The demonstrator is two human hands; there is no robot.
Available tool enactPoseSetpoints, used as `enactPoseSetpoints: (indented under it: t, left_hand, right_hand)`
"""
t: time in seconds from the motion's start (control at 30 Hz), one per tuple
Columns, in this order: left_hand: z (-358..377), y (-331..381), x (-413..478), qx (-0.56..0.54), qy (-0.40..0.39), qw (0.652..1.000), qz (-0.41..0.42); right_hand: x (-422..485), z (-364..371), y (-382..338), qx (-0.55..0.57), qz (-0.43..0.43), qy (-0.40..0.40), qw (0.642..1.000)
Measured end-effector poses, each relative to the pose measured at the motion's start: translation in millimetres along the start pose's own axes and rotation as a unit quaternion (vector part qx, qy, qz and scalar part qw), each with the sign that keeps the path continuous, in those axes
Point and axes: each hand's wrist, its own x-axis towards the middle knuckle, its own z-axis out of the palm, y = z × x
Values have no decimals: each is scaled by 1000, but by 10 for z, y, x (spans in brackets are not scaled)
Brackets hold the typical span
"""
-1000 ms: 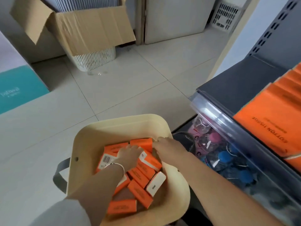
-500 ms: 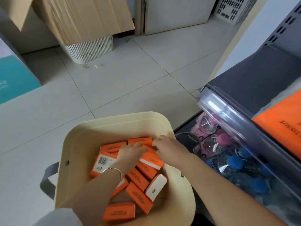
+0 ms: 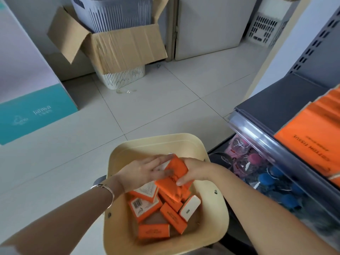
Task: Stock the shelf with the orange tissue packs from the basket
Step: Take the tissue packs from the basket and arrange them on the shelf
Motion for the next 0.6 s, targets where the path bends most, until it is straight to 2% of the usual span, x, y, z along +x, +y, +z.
enactPoseSetpoints:
  t: [0.1, 0.17, 0.23, 0.37, 0.5, 0.6]
  left_hand:
    - [128, -38, -79, -48, -101, 979, -173]
    - [255, -43, -136, -64, -169, 942, -284]
    - [380, -16, -168, -84, -241, 905, -340]
    - [739, 47, -205, -99, -381, 860, -324]
    - [1048, 61, -236, -74, -418, 853, -305]
    - [1194, 108, -282, -72, -430, 841, -321]
  right_hand:
    - [-63, -16, -3, -120, 18, 109, 987]
    - [-118, -53, 35, -172, 31, 174, 969]
    - [-188, -81, 72, -221, 48, 190, 955]
    - [-185, -94, 168, -279, 70, 185, 940]
    - [-67, -89, 227, -281, 60, 179, 941]
    - [14, -70, 233, -272, 47, 165, 947]
